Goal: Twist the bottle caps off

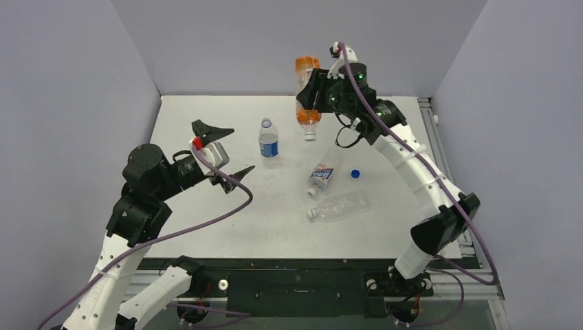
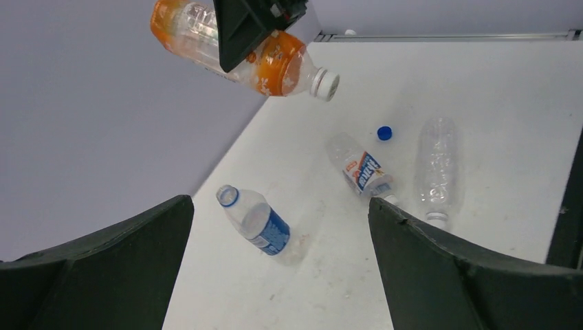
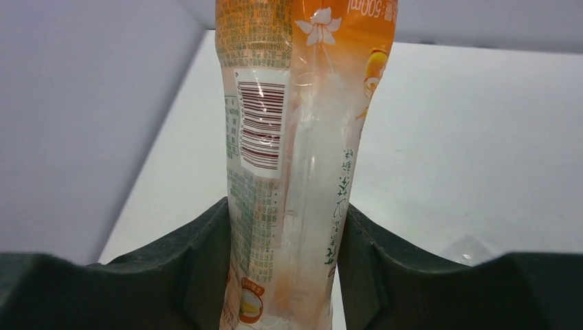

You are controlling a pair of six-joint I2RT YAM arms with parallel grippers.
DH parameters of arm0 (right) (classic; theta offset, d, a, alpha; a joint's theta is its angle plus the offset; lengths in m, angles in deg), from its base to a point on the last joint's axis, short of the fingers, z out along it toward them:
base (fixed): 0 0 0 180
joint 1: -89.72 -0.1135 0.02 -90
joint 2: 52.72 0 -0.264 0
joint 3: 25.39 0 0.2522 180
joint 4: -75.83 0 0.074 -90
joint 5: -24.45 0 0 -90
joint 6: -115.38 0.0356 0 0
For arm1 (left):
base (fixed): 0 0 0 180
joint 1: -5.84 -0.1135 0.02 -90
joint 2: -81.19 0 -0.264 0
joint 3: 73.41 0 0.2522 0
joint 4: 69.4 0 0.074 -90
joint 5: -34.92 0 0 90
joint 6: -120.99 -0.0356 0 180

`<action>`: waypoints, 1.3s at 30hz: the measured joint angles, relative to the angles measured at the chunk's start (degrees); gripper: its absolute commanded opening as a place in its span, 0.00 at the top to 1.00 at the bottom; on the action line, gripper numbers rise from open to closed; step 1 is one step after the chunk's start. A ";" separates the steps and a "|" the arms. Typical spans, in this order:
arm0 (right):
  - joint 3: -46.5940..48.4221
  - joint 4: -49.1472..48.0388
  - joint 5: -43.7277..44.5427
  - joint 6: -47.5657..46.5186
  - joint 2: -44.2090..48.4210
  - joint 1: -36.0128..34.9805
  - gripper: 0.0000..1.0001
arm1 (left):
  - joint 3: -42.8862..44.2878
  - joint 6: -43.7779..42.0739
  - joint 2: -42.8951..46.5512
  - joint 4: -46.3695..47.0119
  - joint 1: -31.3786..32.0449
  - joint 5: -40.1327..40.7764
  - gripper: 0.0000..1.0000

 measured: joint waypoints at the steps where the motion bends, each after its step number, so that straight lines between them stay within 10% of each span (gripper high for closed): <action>1: 0.55 0.04 -3.15 0.00 2.08 -0.13 0.52 | 0.00 -2.75 0.35 0.52 0.02 -0.76 0.04; 17: 8.22 20.94 -22.05 -4.37 6.64 -19.32 0.49 | -17.09 -66.55 14.82 1.07 3.82 -6.99 0.04; 34: 25.57 35.74 -13.94 -7.50 -6.67 -30.77 0.49 | -19.45 -75.67 17.99 -0.13 4.50 -6.91 0.01; 39: 26.08 35.93 -12.74 -8.22 -7.21 -32.33 0.49 | -15.89 -75.34 15.96 -5.22 4.52 -6.54 0.16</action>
